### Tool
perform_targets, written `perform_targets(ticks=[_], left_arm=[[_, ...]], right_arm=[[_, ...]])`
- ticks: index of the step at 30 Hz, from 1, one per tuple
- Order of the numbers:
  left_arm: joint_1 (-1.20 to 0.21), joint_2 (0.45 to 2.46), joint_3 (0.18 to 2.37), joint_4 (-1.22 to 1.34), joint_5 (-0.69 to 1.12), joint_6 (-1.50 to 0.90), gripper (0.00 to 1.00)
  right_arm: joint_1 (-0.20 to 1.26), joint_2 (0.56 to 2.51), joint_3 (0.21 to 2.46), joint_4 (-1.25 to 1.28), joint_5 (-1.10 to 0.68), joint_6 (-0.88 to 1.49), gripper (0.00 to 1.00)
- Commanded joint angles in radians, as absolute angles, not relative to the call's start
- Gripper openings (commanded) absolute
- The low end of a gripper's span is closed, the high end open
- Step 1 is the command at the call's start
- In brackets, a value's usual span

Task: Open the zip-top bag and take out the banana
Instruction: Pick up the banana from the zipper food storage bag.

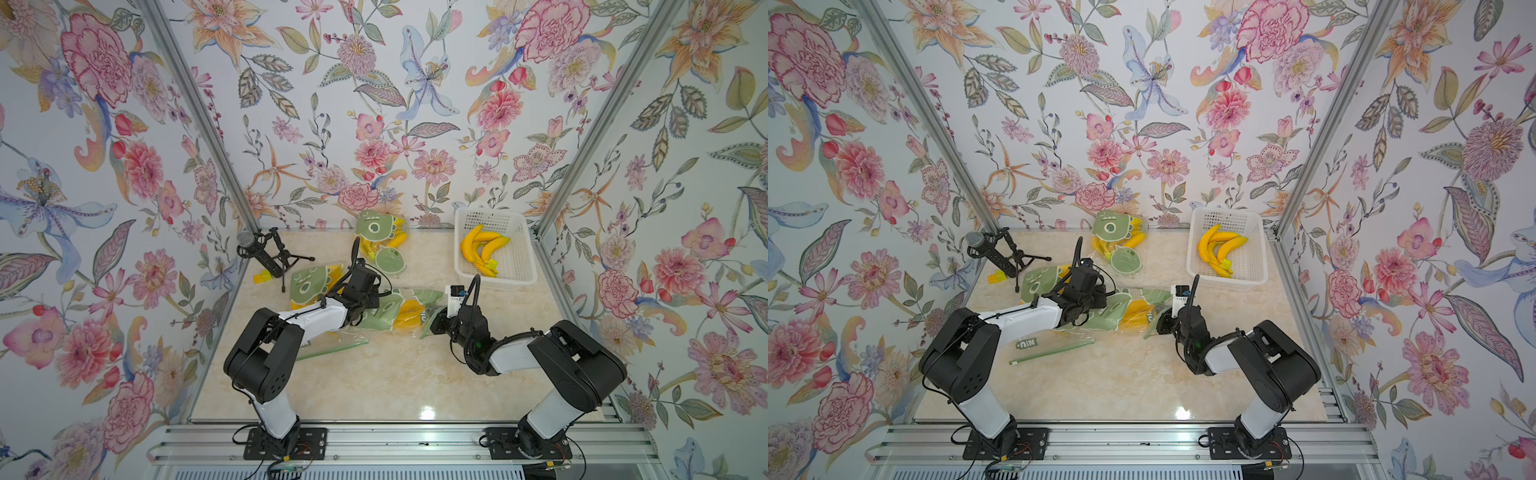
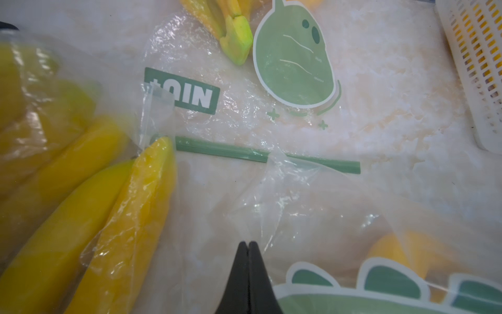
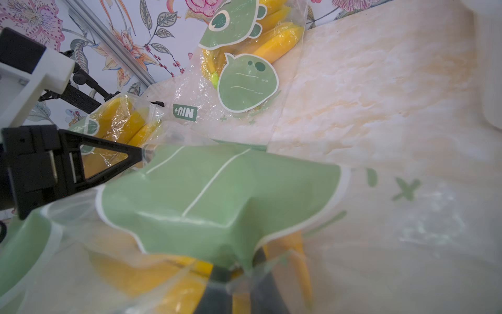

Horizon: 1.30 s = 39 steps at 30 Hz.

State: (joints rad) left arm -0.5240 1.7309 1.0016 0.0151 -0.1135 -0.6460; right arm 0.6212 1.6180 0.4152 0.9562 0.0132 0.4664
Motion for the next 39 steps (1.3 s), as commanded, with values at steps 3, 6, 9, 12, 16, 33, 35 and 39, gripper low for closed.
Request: perform_targets(ticks=[3,6,9,12,16,33,35,39], left_arm=[[-0.489,1.702,1.02,-0.006,-0.166,-0.698,0.0],[-0.481,1.701,1.022,-0.008,-0.17,-0.707,0.0],[-0.471,1.687,1.013,-0.009,-0.178,-0.714,0.0],[-0.461,1.673,0.995,-0.001,-0.187,-0.715,0.0],[-0.447,1.667,0.971,-0.002,-0.199,-0.715,0.0],[-0.429,1.64,0.924,-0.007,-0.214,-0.748,0.0],[-0.417,1.63,0.912,-0.008,-0.215,-0.771,0.0],[-0.408,1.613,0.897,-0.012,-0.233,-0.802,0.0]], right_arm=[[0.643,1.512,0.339,0.959,0.038,0.359,0.03],[0.643,1.478,0.319,0.949,0.044,0.333,0.03],[0.643,1.462,0.308,0.946,0.044,0.318,0.03],[0.641,1.454,0.295,0.967,0.015,0.303,0.03],[0.619,1.452,0.262,1.036,-0.032,0.292,0.02],[0.55,1.383,0.277,0.962,-0.019,0.358,0.02],[0.543,1.356,0.277,0.93,-0.026,0.342,0.02],[0.521,1.311,0.262,0.902,-0.033,0.327,0.02]])
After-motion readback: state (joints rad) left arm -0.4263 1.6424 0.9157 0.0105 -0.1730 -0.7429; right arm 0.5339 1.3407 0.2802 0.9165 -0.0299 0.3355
